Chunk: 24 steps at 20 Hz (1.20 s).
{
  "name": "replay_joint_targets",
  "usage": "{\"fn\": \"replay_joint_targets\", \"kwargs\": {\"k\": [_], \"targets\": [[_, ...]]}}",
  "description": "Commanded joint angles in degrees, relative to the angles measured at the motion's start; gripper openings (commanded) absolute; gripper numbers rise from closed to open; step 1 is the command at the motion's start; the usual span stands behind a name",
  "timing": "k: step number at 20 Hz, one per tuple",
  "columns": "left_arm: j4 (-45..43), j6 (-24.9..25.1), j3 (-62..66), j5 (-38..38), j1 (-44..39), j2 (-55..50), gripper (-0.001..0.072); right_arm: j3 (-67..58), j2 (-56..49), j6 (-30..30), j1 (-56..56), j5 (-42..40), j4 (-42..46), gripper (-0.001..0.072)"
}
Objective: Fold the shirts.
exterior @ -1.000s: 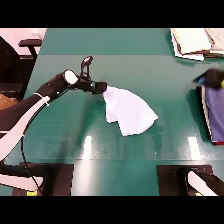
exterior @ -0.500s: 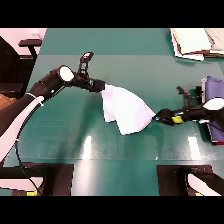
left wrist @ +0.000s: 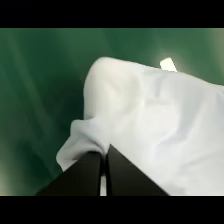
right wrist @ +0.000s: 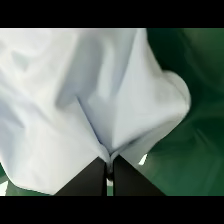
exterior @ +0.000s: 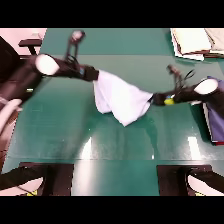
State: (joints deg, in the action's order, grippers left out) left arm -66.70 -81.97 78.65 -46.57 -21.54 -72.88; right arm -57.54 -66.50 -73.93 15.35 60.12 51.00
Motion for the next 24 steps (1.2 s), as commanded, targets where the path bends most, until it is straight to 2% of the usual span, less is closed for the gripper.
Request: {"fn": "replay_joint_targets", "kwargs": {"k": [1,6,11,13,16,18,20,23,24], "targets": [[-5.4,0.0,6.4,-2.2,0.0,12.1,0.0025,-12.2,8.2,-0.2,-4.3,5.7,2.1,0.0016],[-4.9,1.3,15.1,-6.7,0.0,22.4,0.0025,-27.3,15.7,-4.7,-8.9,8.8,3.2,0.0016],[-7.1,1.5,13.4,-15.1,0.0,20.3,0.0024,-33.3,8.9,-7.2,-7.2,14.2,3.3,0.0015],[-9.8,1.5,8.9,-18.7,-0.2,18.0,0.0024,-30.9,5.4,-7.3,-4.1,14.1,6.2,0.0015],[-11.9,1.5,-3.7,-19.0,-0.3,16.7,0.0024,-23.3,2.5,-10.8,1.1,14.3,15.1,0.0015],[-10.8,1.5,-13.2,-20.1,-0.3,16.6,0.0024,-18.4,2.4,-11.2,2.8,14.8,15.6,0.0015],[-6.0,2.9,-20.0,-22.6,-0.3,16.7,0.0024,-14.9,3.7,-11.5,3.5,15.2,15.6,0.0015],[5.0,8.4,-24.2,-24.2,-0.6,16.7,0.0024,-11.3,7.5,-12.8,2.4,15.4,16.8,0.0016],[6.1,9.9,-24.2,-24.2,-2.1,16.9,0.0024,-10.4,9.1,-13.3,1.3,15.3,16.6,0.0016]]}}
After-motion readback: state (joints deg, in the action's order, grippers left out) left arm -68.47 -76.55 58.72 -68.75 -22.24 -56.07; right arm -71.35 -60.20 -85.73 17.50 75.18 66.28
